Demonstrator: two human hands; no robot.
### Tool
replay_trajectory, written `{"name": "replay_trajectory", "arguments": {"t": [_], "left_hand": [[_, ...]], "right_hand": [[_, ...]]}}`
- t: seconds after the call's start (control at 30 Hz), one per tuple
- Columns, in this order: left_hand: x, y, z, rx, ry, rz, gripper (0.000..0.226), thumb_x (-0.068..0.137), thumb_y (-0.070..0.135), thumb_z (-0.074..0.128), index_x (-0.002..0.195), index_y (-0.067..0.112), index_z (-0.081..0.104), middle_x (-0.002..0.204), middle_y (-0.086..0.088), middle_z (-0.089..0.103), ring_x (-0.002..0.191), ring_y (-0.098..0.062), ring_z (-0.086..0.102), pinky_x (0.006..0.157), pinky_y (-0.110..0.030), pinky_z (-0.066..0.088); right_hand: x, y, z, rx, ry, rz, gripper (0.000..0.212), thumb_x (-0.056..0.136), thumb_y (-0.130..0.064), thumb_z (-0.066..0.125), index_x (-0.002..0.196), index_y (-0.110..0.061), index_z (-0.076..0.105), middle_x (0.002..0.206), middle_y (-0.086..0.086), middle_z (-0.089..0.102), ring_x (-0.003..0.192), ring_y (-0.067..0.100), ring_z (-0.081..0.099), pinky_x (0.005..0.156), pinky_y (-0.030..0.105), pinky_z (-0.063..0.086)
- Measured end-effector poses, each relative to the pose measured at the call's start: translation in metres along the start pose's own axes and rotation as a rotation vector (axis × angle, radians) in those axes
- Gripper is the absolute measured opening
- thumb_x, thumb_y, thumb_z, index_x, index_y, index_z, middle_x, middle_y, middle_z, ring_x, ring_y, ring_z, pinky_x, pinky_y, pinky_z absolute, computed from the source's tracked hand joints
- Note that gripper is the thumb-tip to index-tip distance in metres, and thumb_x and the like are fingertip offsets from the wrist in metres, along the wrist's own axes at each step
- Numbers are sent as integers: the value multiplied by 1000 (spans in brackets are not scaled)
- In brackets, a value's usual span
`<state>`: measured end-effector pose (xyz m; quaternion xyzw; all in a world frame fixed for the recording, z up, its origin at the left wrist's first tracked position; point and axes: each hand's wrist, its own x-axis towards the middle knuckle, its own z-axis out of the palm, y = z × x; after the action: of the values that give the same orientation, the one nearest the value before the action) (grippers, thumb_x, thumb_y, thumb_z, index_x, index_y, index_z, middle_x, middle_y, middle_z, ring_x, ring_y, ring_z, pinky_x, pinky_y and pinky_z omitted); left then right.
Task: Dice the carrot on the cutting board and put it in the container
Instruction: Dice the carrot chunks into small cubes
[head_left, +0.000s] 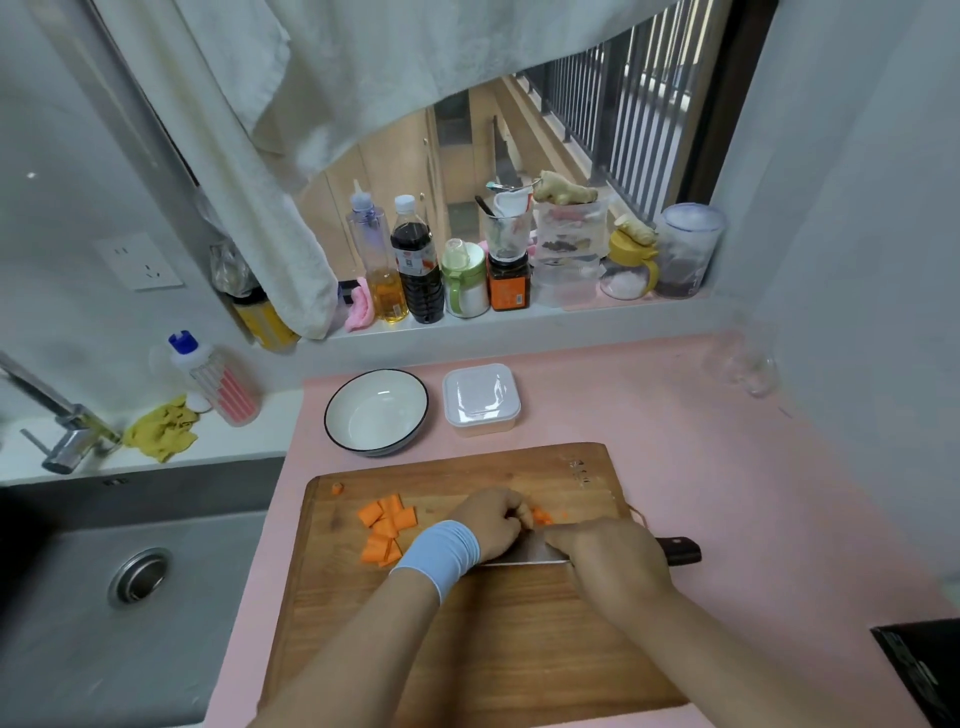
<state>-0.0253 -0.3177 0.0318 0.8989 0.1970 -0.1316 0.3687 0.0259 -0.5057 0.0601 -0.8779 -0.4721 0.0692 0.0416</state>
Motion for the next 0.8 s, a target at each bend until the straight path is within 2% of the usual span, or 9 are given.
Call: {"name": "replay_trajectory", "arguments": {"t": [0.13,0.2,0.3,0.4,0.53,0.6,0.7,0.77,0.8], "left_hand": [[-1,-2,-2,-25,13,-59,42,84,-1,41,93,30,68,100,10,64,87,-10,59,80,-18,44],[-4,-8,-5,-32,78,-81,41,83,-2,41,89,30,66,96,12,63,91,-9,59,83,-16,41],[-7,-20,-12,-87,261,-95,37,81,-6,41,83,26,60,88,8,61,89,-15,58,80,-20,40],[-14,-36,-26,-143,496,-121,32,80,-9,41,84,16,60,90,-1,62,86,-17,54,75,-21,36],[-28,-60,-45,-409,778,-273,33,87,-2,39,88,21,61,96,-3,64,90,-23,59,76,-26,46],[-34,-72,-50,-447,766,-369,32,90,3,38,90,26,60,93,-5,66,84,-28,63,65,-27,49],[-45,-88,-51,-269,590,-447,28,92,7,39,94,27,60,79,-3,62,64,-24,60,43,-26,49],[-51,-98,-52,-160,511,-396,27,93,12,46,97,34,60,86,-2,63,70,-20,60,47,-25,51],[-50,-107,-53,-84,471,-346,26,91,16,51,102,37,62,96,-1,64,81,-20,61,60,-28,55]], "right_hand": [[-3,6,3,-15,-30,-30,23,86,-8,58,91,-29,64,80,-4,65,72,20,61,57,28,41],[-2,7,0,-3,-53,-25,26,85,-5,56,93,-29,64,83,-3,66,71,20,56,57,29,39],[0,8,-1,-22,-90,-5,31,83,-3,53,98,-29,63,86,-3,65,72,20,50,57,31,38],[3,9,-1,-28,-81,12,32,90,-13,49,110,-33,64,92,-5,68,82,20,59,70,32,50],[11,-5,-1,147,-83,128,33,96,-29,49,120,-41,67,107,-7,73,100,17,66,76,29,51],[16,-18,-1,232,-117,220,25,97,-33,49,111,-38,70,102,-6,73,98,18,67,74,29,50],[23,-41,1,354,-166,322,22,98,-33,48,92,-26,68,82,-5,69,84,20,66,66,29,47],[28,-58,1,407,-178,378,23,98,-33,48,88,-24,67,75,-5,66,79,21,65,63,29,44],[30,-67,2,421,-182,405,25,98,-33,47,85,-24,66,74,-5,65,77,21,64,60,29,43]]}}
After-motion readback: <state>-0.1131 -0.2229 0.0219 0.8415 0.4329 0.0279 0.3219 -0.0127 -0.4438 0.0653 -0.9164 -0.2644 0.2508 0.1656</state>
